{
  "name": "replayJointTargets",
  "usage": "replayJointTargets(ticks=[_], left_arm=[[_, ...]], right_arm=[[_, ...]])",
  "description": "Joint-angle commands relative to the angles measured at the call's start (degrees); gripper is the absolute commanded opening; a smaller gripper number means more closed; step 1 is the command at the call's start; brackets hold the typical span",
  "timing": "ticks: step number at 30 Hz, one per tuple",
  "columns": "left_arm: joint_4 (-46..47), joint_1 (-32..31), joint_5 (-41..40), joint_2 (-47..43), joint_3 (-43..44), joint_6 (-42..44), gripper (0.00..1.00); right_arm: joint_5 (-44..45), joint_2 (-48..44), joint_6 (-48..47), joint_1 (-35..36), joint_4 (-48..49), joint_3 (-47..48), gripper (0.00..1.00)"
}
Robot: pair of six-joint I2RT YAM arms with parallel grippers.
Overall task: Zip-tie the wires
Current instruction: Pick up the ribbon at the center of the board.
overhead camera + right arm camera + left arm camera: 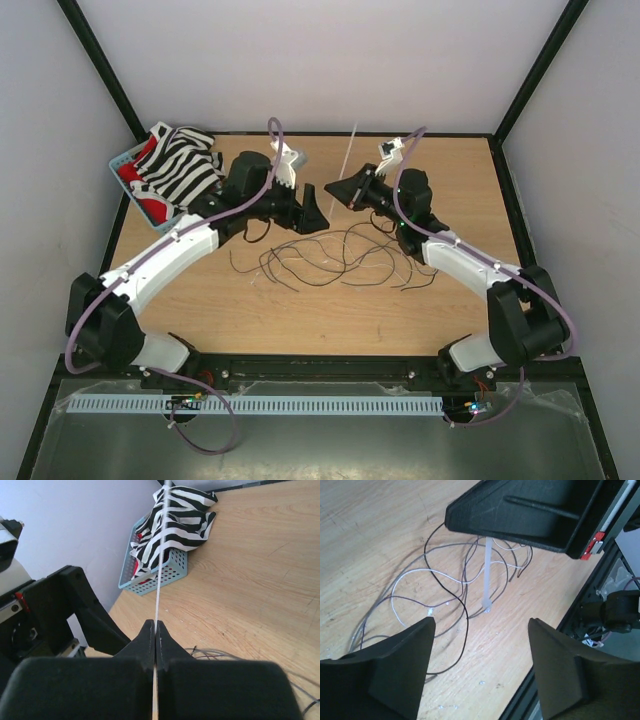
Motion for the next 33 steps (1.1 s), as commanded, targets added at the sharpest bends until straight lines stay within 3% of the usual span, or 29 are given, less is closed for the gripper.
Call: replayJointTargets(ticks=[1, 4, 7, 10, 14, 19, 24, 30, 33], left_arm=[[-5.0, 1.5, 3.6, -3.8, 2.9, 1.9, 0.86], [-6.5, 5.5, 8.9, -6.5, 3.4, -0.9, 0.98], [-5.5, 11.8, 16.9, -9.1, 3.6, -9.5, 0.99], [-4.8, 17.3, 23.2, -10.4, 4.7, -20.2, 0.99], [-7.0, 21.7, 28.6, -11.1, 6.0, -32.4, 0.99], [-1.0, 22.0, 32.0, -15.3, 1.6, -40.7, 0.99], [10.6, 22.0, 35.0, -18.3, -5.9, -57.5, 0.99], [12.3, 19.5, 34.5, -20.4, -8.5, -61.2, 0.97], [13.7, 16.8, 33.5, -20.2, -9.2, -62.4, 0.89]], right_arm=[[-4.9, -3.0, -10.9, -1.2, 0.3, 2.3, 0.00], [-9.5, -4.0, -20.0, -1.4, 0.5, 2.6, 0.00], [-14.5, -6.6, -31.4, -0.4, 1.6, 1.1, 0.00], [-10.9, -11.3, -47.1, 3.0, 2.6, -3.4, 0.00], [-8.7, -16.9, -56.5, 5.1, 11.9, -10.8, 0.00], [-6.5, -19.6, -70.5, 8.5, 10.8, -12.8, 0.00], [-1.4, -22.2, -86.4, 13.6, 7.6, -13.9, 0.00], [5.4, -23.4, -99.8, 19.2, 5.5, -16.3, 0.00], [7.8, -22.8, -102.9, 21.4, 4.4, -16.5, 0.00]])
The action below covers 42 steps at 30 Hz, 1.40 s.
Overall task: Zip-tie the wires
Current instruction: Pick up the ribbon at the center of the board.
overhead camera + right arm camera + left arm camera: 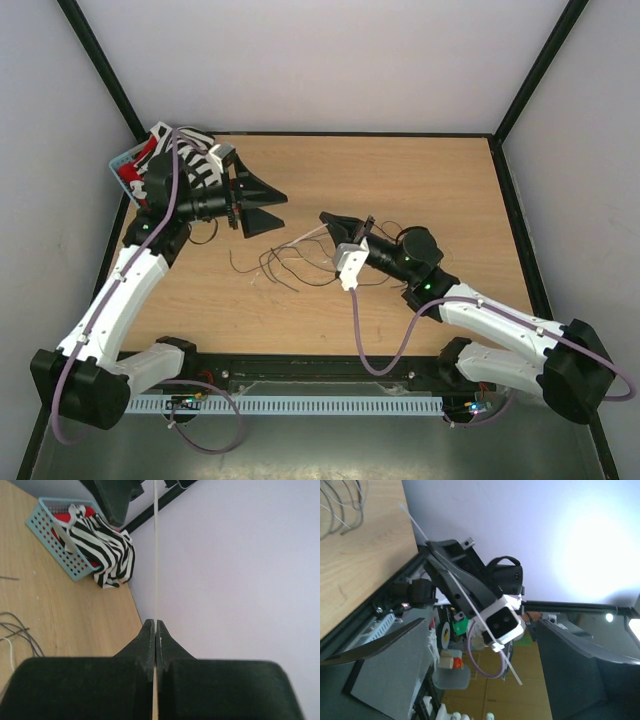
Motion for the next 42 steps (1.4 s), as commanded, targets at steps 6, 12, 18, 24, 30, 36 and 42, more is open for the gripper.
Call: replayJointTargets(ticks=[6, 12, 18, 24, 30, 36, 42], left_arm=[[6.5, -10.5, -3.4, 0.1, -0.8, -5.1, 0.74], [6.6, -15.2, -6.6, 0.8, -2.7, -4.5, 0.55], [6.7, -16.5, -7.2, 1.7, -2.0, -3.0, 0.35], [6.7, -16.4, -7.5, 2.5, -1.5, 0.4, 0.00], [6.6, -14.6, -8.7, 4.9, 0.1, 6.4, 0.00], [6.6, -10.4, -10.5, 6.9, 3.5, 14.6, 0.00], [6.6, -9.8, -11.4, 6.5, 4.2, 20.3, 0.00]], right_arm=[[6.6, 0.6, -9.5, 3.2, 1.0, -1.4, 0.00], [7.3, 0.9, -9.0, 3.2, 2.2, -1.4, 0.00], [8.2, 0.8, -8.2, 3.3, 3.0, -1.7, 0.00], [9.2, 0.5, -5.7, 3.2, 3.7, -1.9, 0.07], [9.8, -0.4, -0.3, 3.2, 3.8, -2.6, 0.70], [11.3, -7.3, 13.5, 3.2, 3.0, -6.3, 1.00], [14.9, -15.5, 36.6, 3.2, -5.5, -6.2, 0.99]])
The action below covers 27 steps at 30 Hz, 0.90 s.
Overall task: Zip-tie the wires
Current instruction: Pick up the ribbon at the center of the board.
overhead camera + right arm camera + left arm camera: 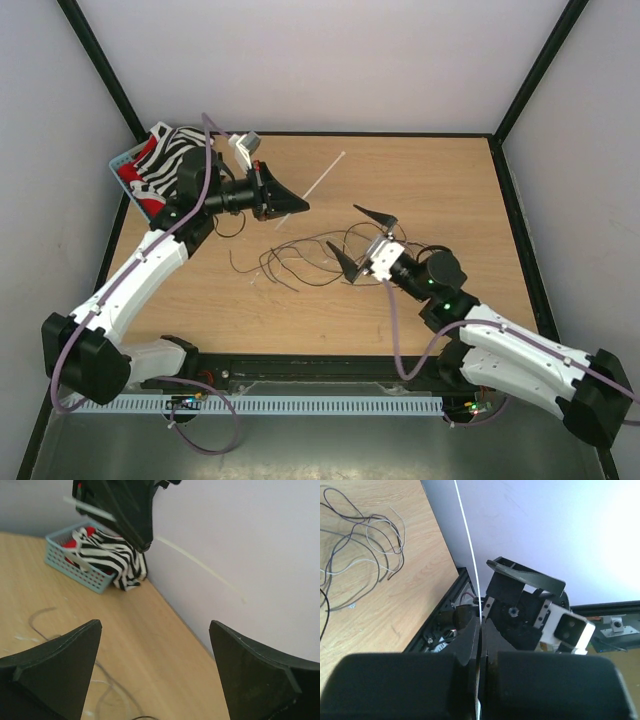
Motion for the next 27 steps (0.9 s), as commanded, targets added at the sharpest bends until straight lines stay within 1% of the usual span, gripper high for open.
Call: replayJointTargets(ticks=[1, 3, 5, 9, 12, 15, 18, 22, 25, 27], left_arm=[[1.5, -0.2, -0.9, -1.6, 1.7, 7.2, 0.00], [1.5, -0.6, -2.4, -3.3, 0.6, 9.2, 0.00], [1.6, -1.3, -4.3, -5.4, -0.8, 11.6, 0.00], [2.2, -3.1, -8.5, -9.2, -4.2, 13.9, 0.00], [3.7, -5.1, -11.7, -12.0, -6.7, 14.3, 0.00], [4.7, -6.1, -12.5, -13.7, -8.1, 14.4, 0.00], [5.1, -6.9, -13.3, -14.9, -9.3, 14.1, 0.00], [6.4, -7.6, -14.0, -16.4, -11.0, 14.2, 0.00], [7.6, -8.0, -14.6, -17.6, -12.1, 14.0, 0.00], [9.1, -8.4, -15.6, -18.6, -13.3, 13.4, 0.00]], right_arm=[[4.3, -5.5, 25.0, 0.3, -6.7, 1.4, 0.99], [3.1, -6.4, 34.0, 0.3, -10.7, 4.2, 0.99], [1.8, -6.8, 42.7, 0.3, -11.2, 5.2, 0.99], [1.7, -6.0, 60.5, 0.3, -4.3, 4.0, 0.99], [1.8, -2.3, 68.3, 0.3, 1.3, 5.2, 0.99], [-0.8, 2.6, 72.9, 0.3, 2.5, 9.0, 1.00], [-2.9, 5.5, 75.0, 0.3, 6.0, 11.2, 0.99], [-0.9, 6.1, 75.3, 0.3, 8.4, 11.8, 0.98], [0.1, 7.0, 75.9, 0.2, 10.7, 12.1, 0.93], [0.6, 7.7, 76.5, 0.2, 12.4, 12.2, 0.92]])
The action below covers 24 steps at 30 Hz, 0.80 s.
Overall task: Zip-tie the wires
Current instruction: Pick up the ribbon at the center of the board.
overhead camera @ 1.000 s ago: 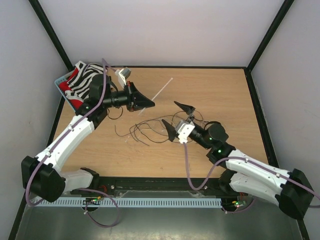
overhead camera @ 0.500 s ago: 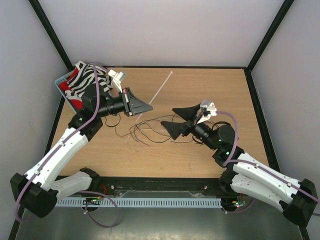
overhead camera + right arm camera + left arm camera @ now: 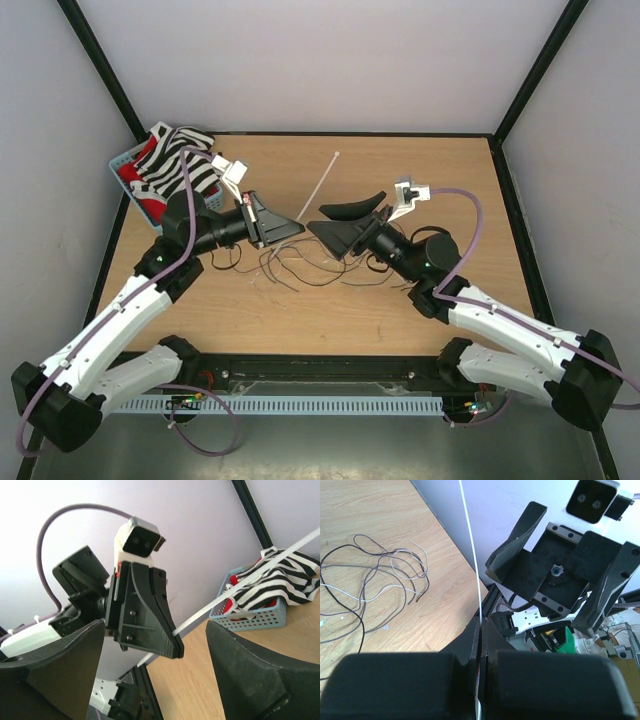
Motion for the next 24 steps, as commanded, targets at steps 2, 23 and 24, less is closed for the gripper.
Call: replayJointTargets(ticks=[2, 23, 24], left_arm=[[6.5, -1.1, -2.7, -3.4, -2.6, -0.1, 0.00], [10.8, -3.8, -5.2, -3.2, -5.1, -1.4, 0.00], [10.8, -3.8, -5.2, -3.0, -5.0, -1.5, 0.00]], right_arm=[[1.5, 1.7, 3.1, 0.2, 6.5, 2.8, 0.88], [-3.8, 8.6, 8.6, 0.1, 11.3, 4.9, 0.23], [-3.6, 8.5, 8.4, 0.2, 11.2, 4.8, 0.16]])
